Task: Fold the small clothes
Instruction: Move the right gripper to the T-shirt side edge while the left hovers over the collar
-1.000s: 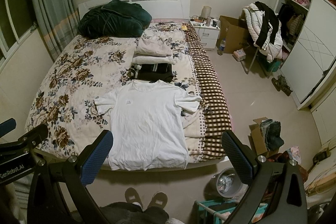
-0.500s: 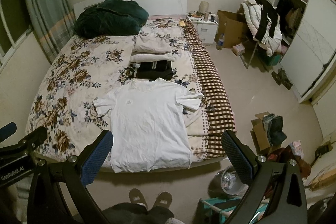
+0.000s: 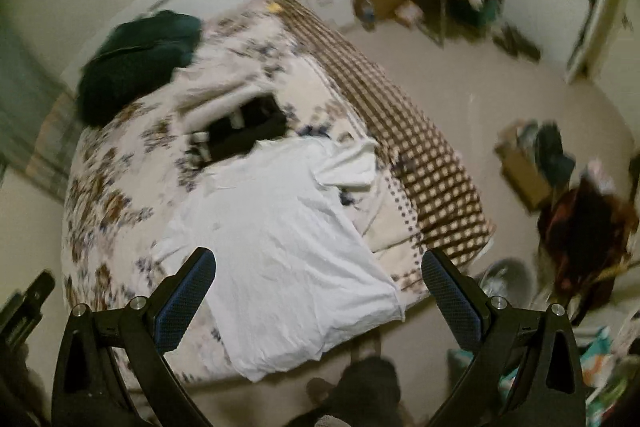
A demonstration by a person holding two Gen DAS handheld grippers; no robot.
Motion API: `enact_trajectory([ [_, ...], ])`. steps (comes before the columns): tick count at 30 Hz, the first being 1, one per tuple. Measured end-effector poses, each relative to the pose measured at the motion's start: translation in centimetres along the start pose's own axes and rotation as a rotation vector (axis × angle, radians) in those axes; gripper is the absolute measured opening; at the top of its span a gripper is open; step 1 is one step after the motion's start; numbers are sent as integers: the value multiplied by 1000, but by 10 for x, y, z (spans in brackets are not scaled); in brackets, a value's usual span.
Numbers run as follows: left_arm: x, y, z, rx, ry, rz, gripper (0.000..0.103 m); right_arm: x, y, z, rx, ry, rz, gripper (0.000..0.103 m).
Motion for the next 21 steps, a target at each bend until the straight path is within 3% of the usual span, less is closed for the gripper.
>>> enact_trajectory([
  [6,113,36,-14,-17,-114,-75,103,199,64,-54,253,-150,-84,103],
  [10,196,61,-12,-26,-215,-91,103,325,104,-70,392,-211,-101,103],
  [17,343,103,11,3,-332,-109,103,482,124,-60,546,-253,-120,101],
  [21,408,122,23,6,-382,-92,103,535,115,-52,572,-248,-128,78],
])
Point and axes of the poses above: each gripper's, at about its wrist camera, not at the fingertips, and x roughly the way its jaws point, y to its right, z to its underside, the point moved 2 cm from there along x, roughly the way its jaws point, and after that the axes turned 6 degrees about z, right-handed, at the moved point
